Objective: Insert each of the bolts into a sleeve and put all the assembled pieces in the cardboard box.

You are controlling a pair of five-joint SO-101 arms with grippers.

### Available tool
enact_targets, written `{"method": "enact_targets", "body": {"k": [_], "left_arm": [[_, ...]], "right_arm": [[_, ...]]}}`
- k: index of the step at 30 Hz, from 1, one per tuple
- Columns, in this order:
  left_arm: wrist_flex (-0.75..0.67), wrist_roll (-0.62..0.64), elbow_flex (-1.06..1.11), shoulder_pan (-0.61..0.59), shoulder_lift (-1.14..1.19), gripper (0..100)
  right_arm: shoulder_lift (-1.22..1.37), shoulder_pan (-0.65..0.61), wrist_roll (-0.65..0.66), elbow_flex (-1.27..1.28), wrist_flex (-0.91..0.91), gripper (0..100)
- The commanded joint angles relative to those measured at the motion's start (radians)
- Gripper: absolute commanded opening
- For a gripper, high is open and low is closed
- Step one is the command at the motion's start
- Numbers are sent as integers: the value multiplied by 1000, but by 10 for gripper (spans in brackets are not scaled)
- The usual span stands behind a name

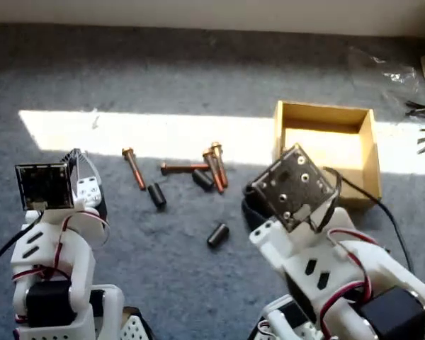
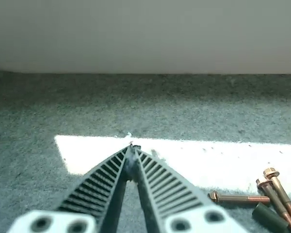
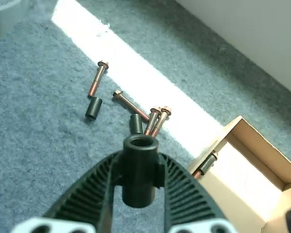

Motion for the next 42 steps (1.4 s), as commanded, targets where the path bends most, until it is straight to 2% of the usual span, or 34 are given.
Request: {"method": "enact_targets", "body": {"k": [1, 6, 11, 18, 22, 31, 36, 39, 42], "left_arm": [[15, -6, -90, 13, 25, 7], [52, -61, -197, 13, 199, 7], [69, -64, -300, 13, 389, 7], [63, -61, -332, 67, 604, 7], [61, 15, -337, 119, 704, 7], [63, 43, -490, 186, 960, 7], [61, 52, -579, 182, 1127, 7], [61, 152, -624, 182, 1210, 7], [61, 181, -662, 186, 1285, 7]], "right_arm": [[-73, 15, -2, 107, -54, 5], [-205, 15, -5, 318, -200, 5], [-311, 16, -11, 512, -308, 5], [-377, 110, -129, 757, -475, 5], [-389, 110, -170, 857, -516, 5], [-401, 110, -178, 954, -610, 5], [-400, 110, -180, 954, -634, 5], [-400, 110, -187, 954, -636, 5], [-400, 108, -215, 954, -636, 5]]}}
